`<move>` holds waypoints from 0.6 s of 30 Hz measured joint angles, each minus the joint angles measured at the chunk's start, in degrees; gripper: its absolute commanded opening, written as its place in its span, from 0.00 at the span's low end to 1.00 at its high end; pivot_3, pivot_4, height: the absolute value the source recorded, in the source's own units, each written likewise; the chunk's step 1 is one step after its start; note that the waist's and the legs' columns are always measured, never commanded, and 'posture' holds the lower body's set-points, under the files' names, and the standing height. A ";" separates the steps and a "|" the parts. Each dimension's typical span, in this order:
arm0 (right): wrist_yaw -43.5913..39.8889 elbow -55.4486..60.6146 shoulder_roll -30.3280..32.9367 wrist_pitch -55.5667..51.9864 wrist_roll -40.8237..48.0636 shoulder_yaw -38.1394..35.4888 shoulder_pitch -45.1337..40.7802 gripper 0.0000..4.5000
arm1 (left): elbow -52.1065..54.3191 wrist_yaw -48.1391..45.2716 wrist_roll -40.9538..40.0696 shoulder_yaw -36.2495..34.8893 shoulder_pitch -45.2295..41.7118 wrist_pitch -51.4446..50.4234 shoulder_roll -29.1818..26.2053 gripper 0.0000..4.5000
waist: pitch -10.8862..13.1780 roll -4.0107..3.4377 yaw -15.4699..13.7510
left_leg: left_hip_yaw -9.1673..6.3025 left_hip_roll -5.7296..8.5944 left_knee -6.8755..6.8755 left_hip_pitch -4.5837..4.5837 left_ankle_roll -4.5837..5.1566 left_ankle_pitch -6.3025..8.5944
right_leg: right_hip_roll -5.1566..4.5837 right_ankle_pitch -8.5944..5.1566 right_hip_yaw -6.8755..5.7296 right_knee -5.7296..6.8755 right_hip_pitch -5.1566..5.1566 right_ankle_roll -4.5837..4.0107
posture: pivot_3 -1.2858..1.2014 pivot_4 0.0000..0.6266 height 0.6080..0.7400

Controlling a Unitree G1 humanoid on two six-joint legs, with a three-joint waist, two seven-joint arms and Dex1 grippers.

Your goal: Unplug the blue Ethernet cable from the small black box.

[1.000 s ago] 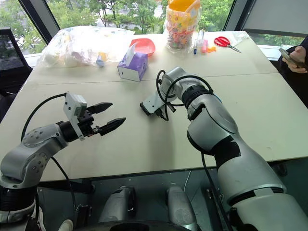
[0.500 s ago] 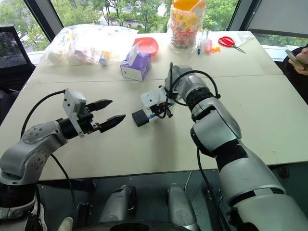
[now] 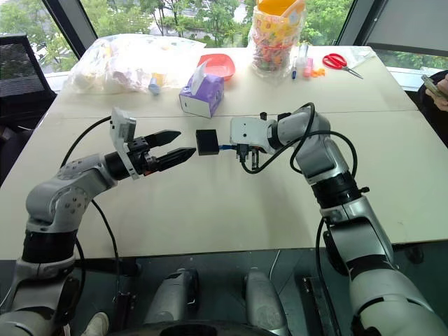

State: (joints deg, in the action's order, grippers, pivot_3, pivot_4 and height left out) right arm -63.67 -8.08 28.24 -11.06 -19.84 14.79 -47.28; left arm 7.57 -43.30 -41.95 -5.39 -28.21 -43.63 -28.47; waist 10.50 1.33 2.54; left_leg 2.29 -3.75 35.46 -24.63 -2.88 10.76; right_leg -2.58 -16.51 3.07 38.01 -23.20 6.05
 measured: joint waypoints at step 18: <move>20.85 16.86 1.69 2.18 -4.09 -0.61 10.81 0.00 | -14.39 -8.20 -2.41 1.06 -12.49 -5.11 1.35 1.00 | 0.01 0.02 -0.24 | -0.04 0.03 0.00 -0.10 -0.01 -0.01 | 0.02 -0.03 0.00 -0.03 -0.04 0.04 | 0.52 0.24 0.96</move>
State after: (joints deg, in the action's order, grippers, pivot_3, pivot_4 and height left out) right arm -42.82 8.78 29.93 -8.88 -23.93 14.19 -36.47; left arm -6.82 -51.50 -44.36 -4.33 -40.70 -48.74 -27.12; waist 10.51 1.35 2.29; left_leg 2.25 -3.72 35.46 -24.73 -2.89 10.75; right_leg -2.56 -16.54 3.08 37.99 -23.23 6.08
